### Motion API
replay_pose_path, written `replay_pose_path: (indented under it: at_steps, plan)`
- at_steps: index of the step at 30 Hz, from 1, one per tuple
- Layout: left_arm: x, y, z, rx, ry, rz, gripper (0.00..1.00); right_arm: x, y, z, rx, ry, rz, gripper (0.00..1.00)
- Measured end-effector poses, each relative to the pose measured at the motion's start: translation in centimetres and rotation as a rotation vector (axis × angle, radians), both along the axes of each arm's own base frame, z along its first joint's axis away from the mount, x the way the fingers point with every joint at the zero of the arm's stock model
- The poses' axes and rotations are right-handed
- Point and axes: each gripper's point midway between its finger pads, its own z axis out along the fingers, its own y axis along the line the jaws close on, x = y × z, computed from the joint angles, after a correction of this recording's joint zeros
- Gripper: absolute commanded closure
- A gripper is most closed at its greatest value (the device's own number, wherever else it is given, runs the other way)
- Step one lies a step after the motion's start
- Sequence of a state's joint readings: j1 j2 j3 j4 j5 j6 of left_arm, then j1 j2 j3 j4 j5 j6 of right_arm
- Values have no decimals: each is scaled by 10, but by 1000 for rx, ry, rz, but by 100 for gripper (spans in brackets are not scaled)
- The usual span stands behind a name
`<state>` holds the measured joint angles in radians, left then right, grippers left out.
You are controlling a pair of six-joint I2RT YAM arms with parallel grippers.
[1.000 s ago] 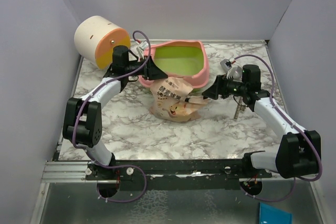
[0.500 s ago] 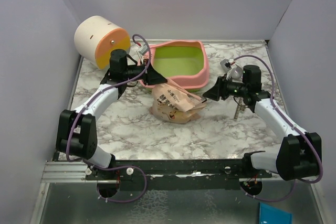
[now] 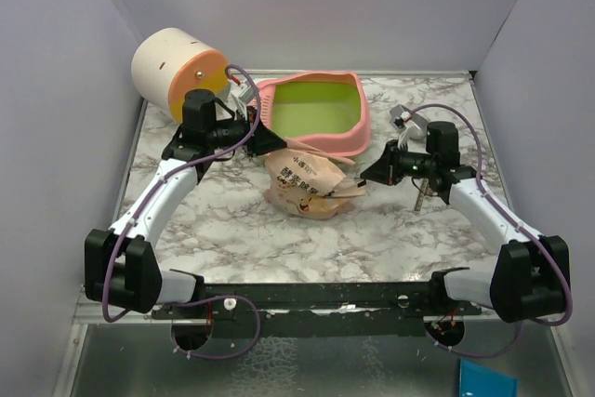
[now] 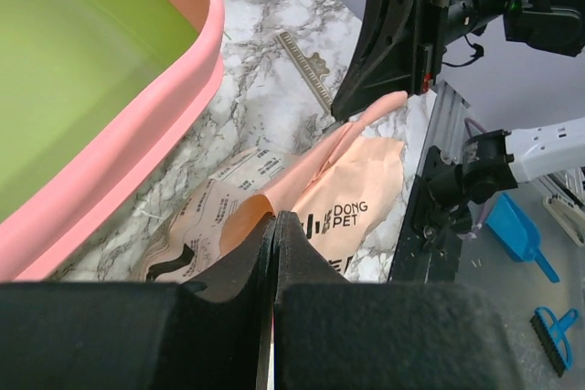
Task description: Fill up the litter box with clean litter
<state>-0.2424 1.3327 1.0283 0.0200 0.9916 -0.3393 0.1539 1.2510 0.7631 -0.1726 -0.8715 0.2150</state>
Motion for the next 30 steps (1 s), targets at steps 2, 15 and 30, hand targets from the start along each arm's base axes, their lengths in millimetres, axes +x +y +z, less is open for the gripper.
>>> replay_pose_path:
  at_steps: [2, 15, 30]
  plan:
    - [0, 3, -2, 25, 0, 14, 100, -2, 2, -1, -2, 3, 7, 99]
    - [6, 9, 13, 146, -51, 30, 44, -29, 11, 11, -3, -8, 56, 99]
    - [41, -22, 58, 399, -406, -56, 27, -61, 19, 14, -42, 9, 92, 99]
